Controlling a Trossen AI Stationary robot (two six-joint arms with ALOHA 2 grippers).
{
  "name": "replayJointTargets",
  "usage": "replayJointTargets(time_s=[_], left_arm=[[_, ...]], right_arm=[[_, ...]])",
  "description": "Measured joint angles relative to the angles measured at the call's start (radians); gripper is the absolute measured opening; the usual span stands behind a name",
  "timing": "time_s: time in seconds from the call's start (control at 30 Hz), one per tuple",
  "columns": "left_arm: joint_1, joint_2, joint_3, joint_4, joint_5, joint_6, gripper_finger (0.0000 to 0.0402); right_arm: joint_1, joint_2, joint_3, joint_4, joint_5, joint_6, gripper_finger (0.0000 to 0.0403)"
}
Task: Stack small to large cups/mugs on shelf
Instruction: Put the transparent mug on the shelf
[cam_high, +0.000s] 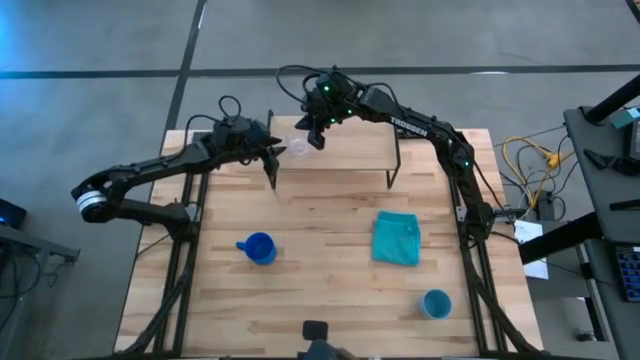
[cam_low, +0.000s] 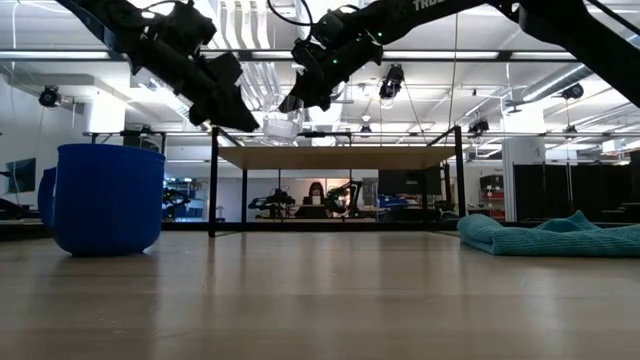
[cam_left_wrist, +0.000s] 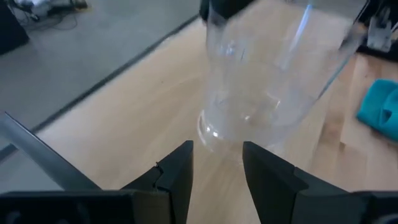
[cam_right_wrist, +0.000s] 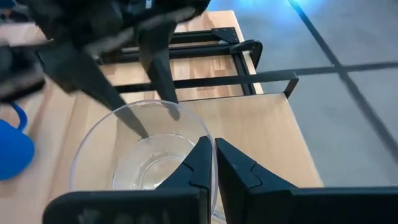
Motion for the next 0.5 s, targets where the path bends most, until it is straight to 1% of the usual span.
replayJointTargets(time_s=[0.07,0.5], left_arm=[[0.000,-0.023,0.010,0.000,-0.003,0.000,0.0125],[0.002,-0.142,0.079,-0.002,-0.006,0.001,0.0125]], right_arm=[[0.001,0.000,0.000,-0.001,0.002,-0.031,0.0008],[0.003,0.000,-0.029,0.001,-0.002,-0.028,0.0008]])
